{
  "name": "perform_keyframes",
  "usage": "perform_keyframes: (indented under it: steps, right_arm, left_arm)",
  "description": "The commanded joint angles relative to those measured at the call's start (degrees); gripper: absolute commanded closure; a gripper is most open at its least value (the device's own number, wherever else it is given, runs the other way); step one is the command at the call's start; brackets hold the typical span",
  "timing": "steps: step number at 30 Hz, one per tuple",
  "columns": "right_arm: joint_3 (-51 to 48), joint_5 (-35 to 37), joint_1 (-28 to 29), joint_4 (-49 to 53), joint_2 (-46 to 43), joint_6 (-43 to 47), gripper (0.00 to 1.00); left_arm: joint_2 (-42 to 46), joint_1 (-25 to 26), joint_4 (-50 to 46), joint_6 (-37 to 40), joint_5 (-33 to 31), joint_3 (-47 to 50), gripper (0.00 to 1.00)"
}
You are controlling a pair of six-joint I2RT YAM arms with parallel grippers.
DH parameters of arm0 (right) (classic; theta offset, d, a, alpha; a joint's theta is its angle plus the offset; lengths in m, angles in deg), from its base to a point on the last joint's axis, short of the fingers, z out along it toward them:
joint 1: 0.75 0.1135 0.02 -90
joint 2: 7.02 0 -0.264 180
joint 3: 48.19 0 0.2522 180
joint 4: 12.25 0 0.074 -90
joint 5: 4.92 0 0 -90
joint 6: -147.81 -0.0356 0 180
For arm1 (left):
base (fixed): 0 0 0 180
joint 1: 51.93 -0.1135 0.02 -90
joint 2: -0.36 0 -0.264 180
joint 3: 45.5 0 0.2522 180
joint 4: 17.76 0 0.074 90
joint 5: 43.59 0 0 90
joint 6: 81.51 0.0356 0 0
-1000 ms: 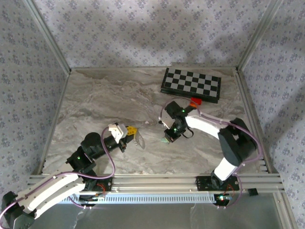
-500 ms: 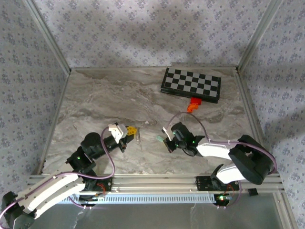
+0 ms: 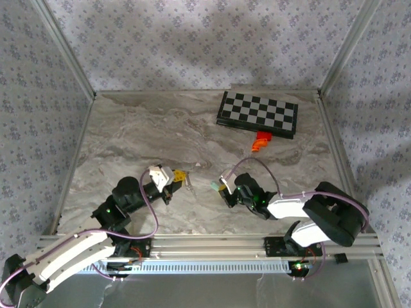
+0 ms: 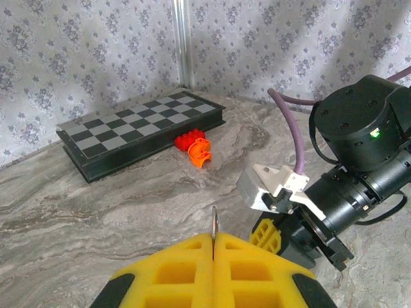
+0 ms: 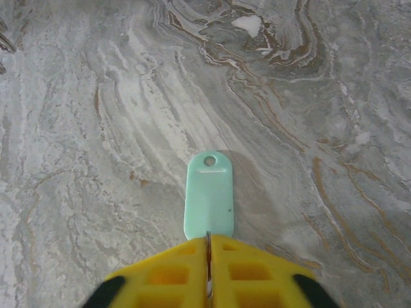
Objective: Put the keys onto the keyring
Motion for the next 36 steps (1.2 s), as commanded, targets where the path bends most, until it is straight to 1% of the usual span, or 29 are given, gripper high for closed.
perform_keyframes:
  steps: [1, 4, 5, 7, 9, 10, 12, 15, 18, 21, 26, 31, 36]
  right_arm:
    - [1.71, 1.47, 0.66, 4.49, -2.81, 1.07, 0.77]
    - [4.84, 1.90, 0.72, 13.75, -7.40, 0.73, 0.63]
    - [6.84, 2.16, 0.57, 18.58, -9.08, 0.55, 0.60]
    - [11.63, 2.80, 0.56, 28.04, -11.48, 0.54, 0.58]
    - [16.93, 3.29, 0.36, 36.73, -12.39, 0.55, 0.54]
    - [20.27, 2.38, -0.07, 42.14, -11.74, 0.22, 0.52]
    - [27.26, -3.04, -2.61, 52.68, -8.80, -0.13, 0.51]
    - [38.66, -10.88, -6.95, 67.56, -0.89, 2.01, 0.51]
    - [47.30, -17.12, -10.58, 77.81, 6.72, 5.00, 0.52]
    - [53.30, -20.61, -12.42, 82.75, 13.35, 7.80, 0.53]
    - [59.62, -22.03, -13.65, 88.70, 23.52, 11.79, 0.57]
    - [61.94, -22.45, -13.86, 89.53, 28.24, 13.40, 0.57]
    - [64.32, -20.96, -13.54, 90.33, 32.66, 14.67, 0.58]
  left_arm:
    - [0.49, -0.42, 2.91, -0.45, 0.88, -2.25, 1.00]
    - [1.00, -0.39, 3.10, -0.53, 0.96, -1.84, 1.00]
    - [1.30, -0.46, 3.04, -0.55, 0.87, -1.77, 1.00]
    - [2.00, -0.51, 2.61, -0.45, 0.75, -1.66, 1.00]
    - [2.80, -0.47, 2.47, -0.44, 0.42, -1.35, 1.00]
    - [3.09, -0.47, 2.50, -0.36, 0.24, -1.14, 1.00]
    - [3.31, -0.45, 1.97, -0.27, 0.07, -1.29, 1.00]
    - [3.27, -0.49, 1.18, -0.10, 0.27, -1.45, 1.00]
    - [3.87, -0.44, 1.22, -0.08, 0.18, -1.06, 1.00]
    - [4.27, -0.51, 1.15, 0.08, -0.18, -0.67, 1.00]
    - [4.41, -0.43, 0.47, 0.30, 0.08, -0.60, 1.00]
    - [4.46, -0.40, 0.89, 0.56, -0.36, -0.26, 1.00]
    - [3.93, -0.39, 1.06, 0.63, -0.10, -0.29, 1.00]
